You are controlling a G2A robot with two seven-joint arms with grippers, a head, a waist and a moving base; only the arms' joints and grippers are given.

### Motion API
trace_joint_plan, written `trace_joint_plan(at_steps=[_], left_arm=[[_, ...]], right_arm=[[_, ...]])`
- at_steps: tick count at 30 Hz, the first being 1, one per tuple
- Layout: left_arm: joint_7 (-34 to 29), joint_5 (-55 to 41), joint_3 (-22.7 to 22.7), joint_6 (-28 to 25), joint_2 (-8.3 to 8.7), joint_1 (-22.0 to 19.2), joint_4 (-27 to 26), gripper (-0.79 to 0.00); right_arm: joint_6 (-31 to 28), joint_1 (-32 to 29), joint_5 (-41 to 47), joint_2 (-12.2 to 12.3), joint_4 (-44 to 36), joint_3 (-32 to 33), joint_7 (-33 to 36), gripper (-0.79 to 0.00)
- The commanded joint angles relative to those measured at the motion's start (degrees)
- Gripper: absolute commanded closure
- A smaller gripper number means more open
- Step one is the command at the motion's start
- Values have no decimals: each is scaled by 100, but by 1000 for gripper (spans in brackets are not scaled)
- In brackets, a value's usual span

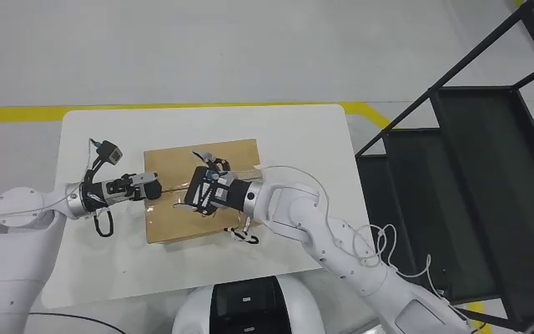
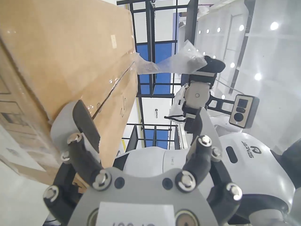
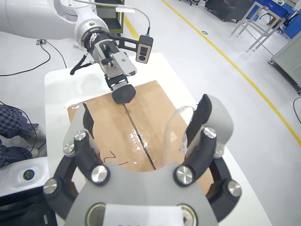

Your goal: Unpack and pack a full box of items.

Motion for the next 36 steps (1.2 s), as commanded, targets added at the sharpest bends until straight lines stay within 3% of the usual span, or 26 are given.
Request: trace_joint_plan(at_steps=[1, 14, 27, 36], left_arm=[[14, -26, -12, 5, 1, 8, 4, -785], [209, -136, -204, -99, 28, 124, 23, -785], [337, -312, -396, -144, 52, 258, -11, -785], [48, -1785, -1164, -318, 97, 496, 325, -785]], right_arm=[[-21, 82, 54, -30, 151, -91, 9, -785], [91, 691, 581, -266, 1168, -419, 46, -785], [35, 721, 631, -359, 1366, -592, 112, -785], [-47, 687, 671, -388, 1448, -614, 179, -785]])
